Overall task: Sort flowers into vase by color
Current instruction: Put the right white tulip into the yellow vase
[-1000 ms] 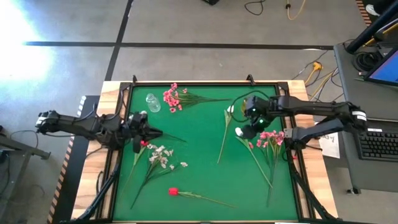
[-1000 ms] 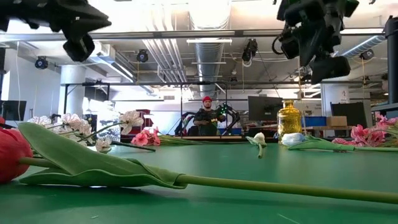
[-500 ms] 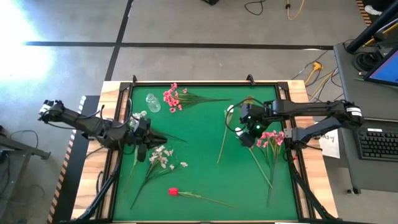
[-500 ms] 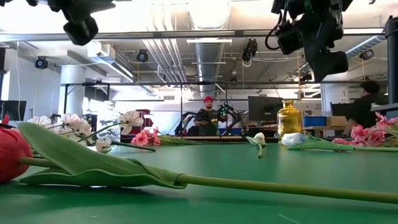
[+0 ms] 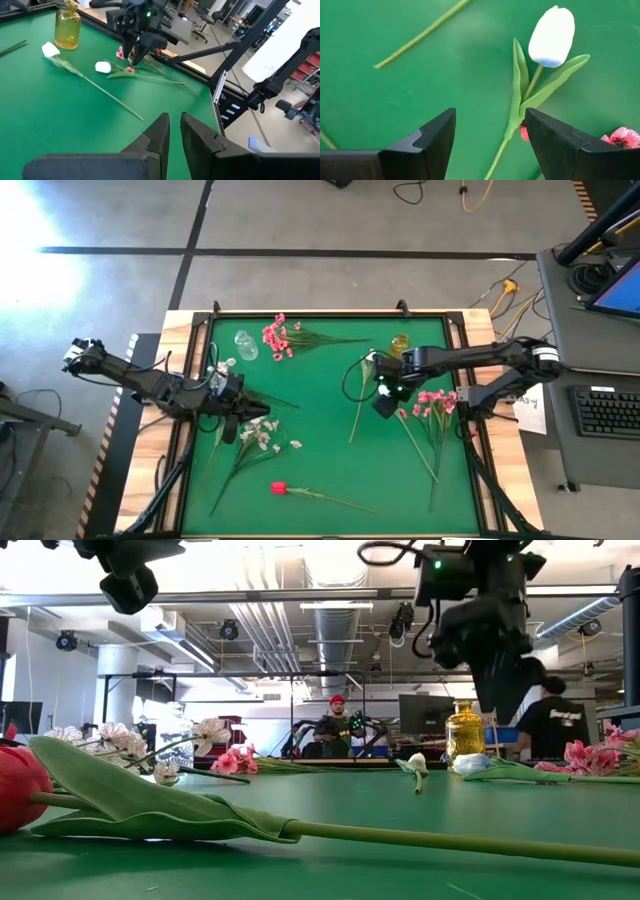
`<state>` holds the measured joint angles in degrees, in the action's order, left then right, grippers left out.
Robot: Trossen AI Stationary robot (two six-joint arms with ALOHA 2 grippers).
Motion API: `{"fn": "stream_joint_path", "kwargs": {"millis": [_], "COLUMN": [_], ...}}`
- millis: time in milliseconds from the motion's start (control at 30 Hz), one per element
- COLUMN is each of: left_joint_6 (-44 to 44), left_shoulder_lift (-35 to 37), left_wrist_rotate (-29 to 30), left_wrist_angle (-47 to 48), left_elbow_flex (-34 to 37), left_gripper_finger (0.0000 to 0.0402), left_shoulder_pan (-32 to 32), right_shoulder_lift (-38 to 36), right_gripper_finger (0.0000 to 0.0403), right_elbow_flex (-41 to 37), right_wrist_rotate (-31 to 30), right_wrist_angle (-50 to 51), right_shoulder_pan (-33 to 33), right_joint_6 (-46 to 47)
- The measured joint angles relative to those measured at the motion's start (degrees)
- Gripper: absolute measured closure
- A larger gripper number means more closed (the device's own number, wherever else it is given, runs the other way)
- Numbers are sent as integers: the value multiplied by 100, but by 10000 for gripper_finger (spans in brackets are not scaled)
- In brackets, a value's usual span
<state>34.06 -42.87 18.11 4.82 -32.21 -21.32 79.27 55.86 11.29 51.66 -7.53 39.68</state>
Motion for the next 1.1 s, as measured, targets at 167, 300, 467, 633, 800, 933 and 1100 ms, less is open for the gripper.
{"fn": "stream_joint_path", "kwargs": {"millis": [167,300,467,633,800,933,1100], "left_joint_6": [0,-15,-26,-28,-50,-52,-52], "left_shoulder_lift": [13,22,22,22,22,22,21], "left_wrist_rotate": [0,70,85,90,94,95,94], "left_wrist_angle": [2,-4,-7,-7,-6,-2,106], "left_elbow_flex": [0,0,4,9,9,9,9], "left_gripper_finger": [365,365,365,365,365,365,365], "left_shoulder_pan": [2,2,4,4,4,4,4], "right_shoulder_lift": [325,415,360,301,372,429,594], "right_gripper_finger": [172,172,143,86,66,73,91], "right_elbow_flex": [-4,-4,-4,-4,-125,-277,-455], "right_wrist_rotate": [-229,-252,-268,-637,-784,-978,-982], "right_wrist_angle": [52,48,78,259,208,169,-312], "right_shoulder_pan": [2,-11,-13,-11,4,4,110], "right_joint_6": [-181,-251,-284,-267,-102,-67,-62]}}
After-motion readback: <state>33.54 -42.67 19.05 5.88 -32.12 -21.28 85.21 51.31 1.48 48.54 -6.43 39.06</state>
